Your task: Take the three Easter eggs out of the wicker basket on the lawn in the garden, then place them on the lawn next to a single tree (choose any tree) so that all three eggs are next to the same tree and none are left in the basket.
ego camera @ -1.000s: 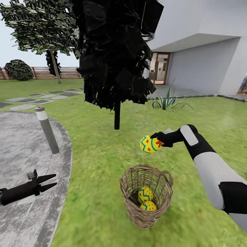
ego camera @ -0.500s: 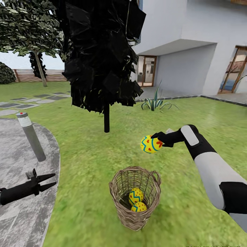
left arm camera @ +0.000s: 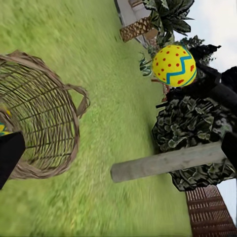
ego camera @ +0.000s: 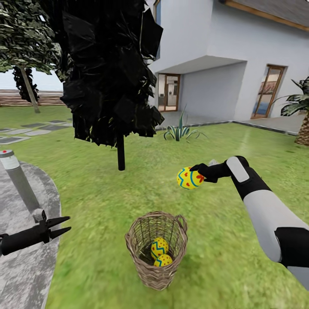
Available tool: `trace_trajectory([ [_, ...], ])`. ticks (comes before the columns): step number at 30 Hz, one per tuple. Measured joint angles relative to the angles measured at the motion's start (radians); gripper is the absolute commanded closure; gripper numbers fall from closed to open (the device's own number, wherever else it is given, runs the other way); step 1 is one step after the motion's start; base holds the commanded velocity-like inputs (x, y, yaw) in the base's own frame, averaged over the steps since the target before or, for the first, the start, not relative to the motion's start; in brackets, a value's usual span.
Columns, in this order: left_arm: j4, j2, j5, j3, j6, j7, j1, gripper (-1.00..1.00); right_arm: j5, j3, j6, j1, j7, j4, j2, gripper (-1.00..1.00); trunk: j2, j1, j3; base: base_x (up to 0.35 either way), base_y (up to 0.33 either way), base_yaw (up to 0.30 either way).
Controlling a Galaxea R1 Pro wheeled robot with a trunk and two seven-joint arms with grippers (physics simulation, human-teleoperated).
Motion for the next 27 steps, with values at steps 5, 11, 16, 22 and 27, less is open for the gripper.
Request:
trace_trajectory([
  [5, 0.0, -0.001, -0.001, 0.0, 0.0, 0.0, 0.0, -1.0, 0.002, 0.0, -0.014, 0.037, 0.003, -0.001, -0.028, 1.0, 0.035, -0.019, 0.022, 0.0, 0.0, -0.208],
  [11, -0.03, -0.003, -0.004, -0.003, 0.0, 0.0, 0.0, -1.0, 0.003, 0.0, -0.063, 0.142, 0.081, -0.003, -0.078, 1.0, 0.077, -0.042, 0.048, 0.0, 0.0, -0.207],
  [16, -0.053, -0.005, -0.005, -0.004, 0.001, 0.001, 0.0, -1.0, 0.002, 0.001, -0.071, 0.206, 0.088, -0.012, -0.076, 1.0, 0.112, -0.061, 0.07, 0.0, 0.0, -0.192],
  [22, -0.056, -0.015, -0.005, -0.079, 0.001, 0.001, 0.0, -1.0, -0.001, 0.002, -0.221, 0.293, 0.095, -0.013, -0.061, 1.0, 0.154, -0.084, 0.097, 0.0, 0.0, -0.189],
  [27, -0.057, -0.02, -0.005, -0.091, 0.001, 0.002, 0.0, -1.0, -0.001, 0.0, -0.237, 0.352, 0.149, -0.013, -0.071, 1.0, 0.189, -0.103, 0.119, 0.0, 0.0, -0.188],
])
